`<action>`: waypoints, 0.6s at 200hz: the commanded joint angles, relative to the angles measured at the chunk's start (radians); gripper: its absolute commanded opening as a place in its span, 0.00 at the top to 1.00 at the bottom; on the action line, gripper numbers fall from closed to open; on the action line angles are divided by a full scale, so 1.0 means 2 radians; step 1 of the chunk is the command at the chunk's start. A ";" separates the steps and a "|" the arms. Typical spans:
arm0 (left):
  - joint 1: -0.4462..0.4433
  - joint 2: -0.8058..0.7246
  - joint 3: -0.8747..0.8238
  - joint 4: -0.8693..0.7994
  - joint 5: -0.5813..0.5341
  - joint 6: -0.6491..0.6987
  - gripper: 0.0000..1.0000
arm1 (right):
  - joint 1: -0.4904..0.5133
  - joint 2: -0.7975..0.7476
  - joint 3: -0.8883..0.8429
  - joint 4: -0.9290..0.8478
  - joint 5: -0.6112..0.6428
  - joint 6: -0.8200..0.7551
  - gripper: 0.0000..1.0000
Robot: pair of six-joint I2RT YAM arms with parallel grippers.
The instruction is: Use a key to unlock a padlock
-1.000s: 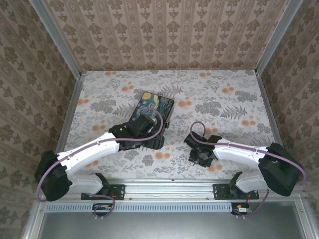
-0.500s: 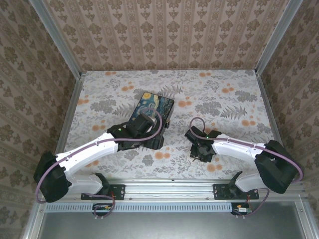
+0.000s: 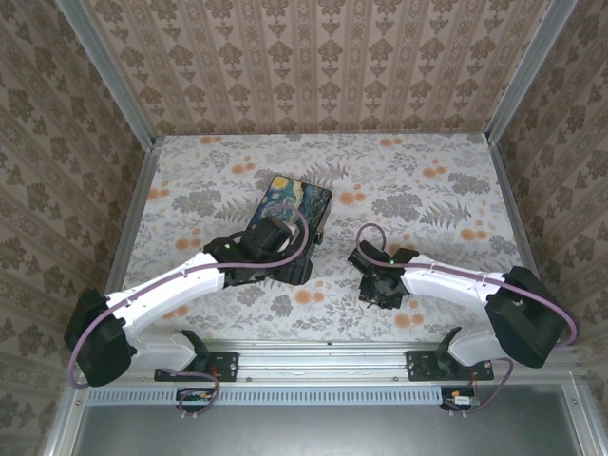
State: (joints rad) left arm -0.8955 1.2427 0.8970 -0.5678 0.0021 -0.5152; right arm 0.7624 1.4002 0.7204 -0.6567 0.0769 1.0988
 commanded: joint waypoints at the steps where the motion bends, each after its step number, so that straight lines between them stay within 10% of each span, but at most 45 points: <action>1: 0.002 0.002 0.003 0.001 0.009 0.013 0.09 | -0.002 0.026 0.005 -0.015 0.025 -0.027 0.66; 120: -0.024 0.026 -0.024 0.078 0.066 -0.044 0.24 | -0.002 -0.030 0.023 -0.027 0.032 -0.180 0.99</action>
State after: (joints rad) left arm -0.9356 1.2655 0.8684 -0.4980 0.0738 -0.5285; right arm 0.7620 1.4265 0.7341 -0.6624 0.1280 0.8642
